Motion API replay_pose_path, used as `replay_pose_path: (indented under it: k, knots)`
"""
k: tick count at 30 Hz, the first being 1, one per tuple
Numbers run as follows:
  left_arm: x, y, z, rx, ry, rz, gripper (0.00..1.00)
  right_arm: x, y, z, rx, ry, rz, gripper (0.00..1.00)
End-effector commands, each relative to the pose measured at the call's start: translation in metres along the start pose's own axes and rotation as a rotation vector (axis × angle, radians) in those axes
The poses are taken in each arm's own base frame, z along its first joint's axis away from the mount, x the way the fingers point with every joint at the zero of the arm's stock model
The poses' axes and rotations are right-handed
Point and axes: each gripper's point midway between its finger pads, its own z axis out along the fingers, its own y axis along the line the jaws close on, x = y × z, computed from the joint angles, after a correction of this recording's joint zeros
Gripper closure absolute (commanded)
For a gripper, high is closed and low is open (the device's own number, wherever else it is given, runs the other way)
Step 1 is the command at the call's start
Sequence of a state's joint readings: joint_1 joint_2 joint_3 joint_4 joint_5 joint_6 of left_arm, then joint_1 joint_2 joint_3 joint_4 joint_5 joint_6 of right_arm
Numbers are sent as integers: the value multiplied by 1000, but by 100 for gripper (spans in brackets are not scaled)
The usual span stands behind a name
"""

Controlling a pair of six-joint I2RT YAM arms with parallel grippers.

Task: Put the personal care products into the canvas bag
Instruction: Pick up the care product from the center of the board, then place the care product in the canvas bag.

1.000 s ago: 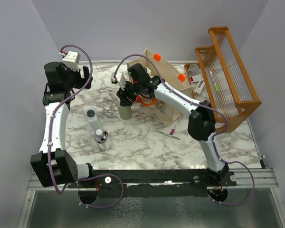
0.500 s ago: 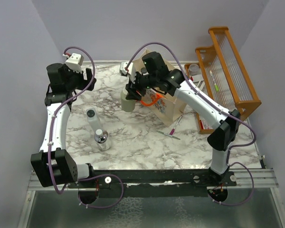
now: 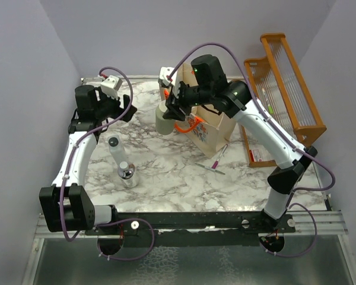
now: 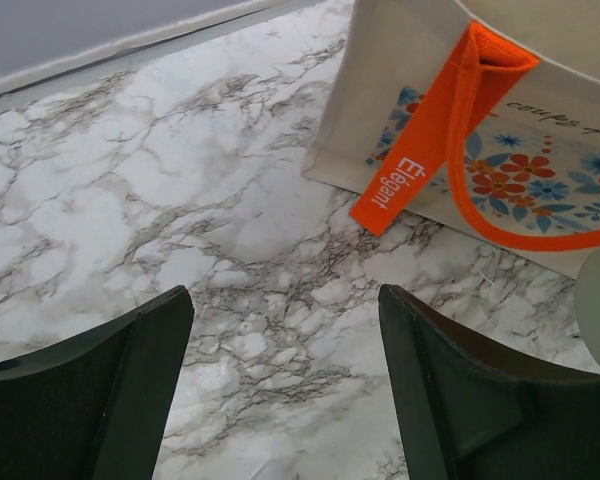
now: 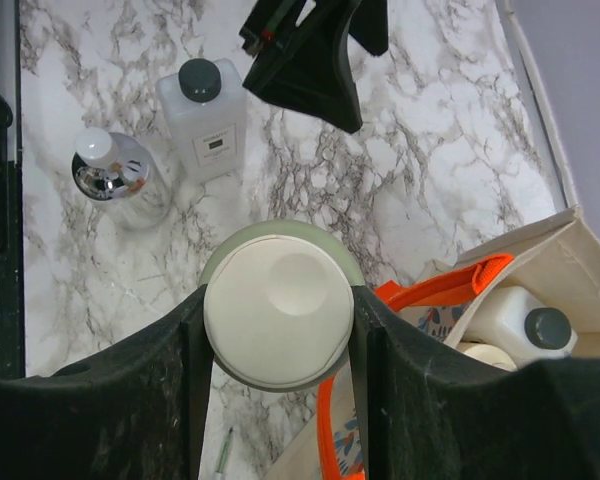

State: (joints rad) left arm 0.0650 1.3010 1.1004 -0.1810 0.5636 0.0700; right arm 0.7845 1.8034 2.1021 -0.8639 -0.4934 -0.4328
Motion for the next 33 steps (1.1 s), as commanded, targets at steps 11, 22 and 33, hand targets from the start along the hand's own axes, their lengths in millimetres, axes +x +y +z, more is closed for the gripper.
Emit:
replay_pose_path:
  k: [11,22,33]
  knots:
    - [3,-57,28,168,-2,119,23,-98,-44,-102,304,-208,-141,99]
    - [5,-87,47,254,-4,140,23,-75,-103,-139,455,-184,-90,99]
    - [1,-108,79,292,5,111,24,-8,-150,-144,500,-107,0,99]
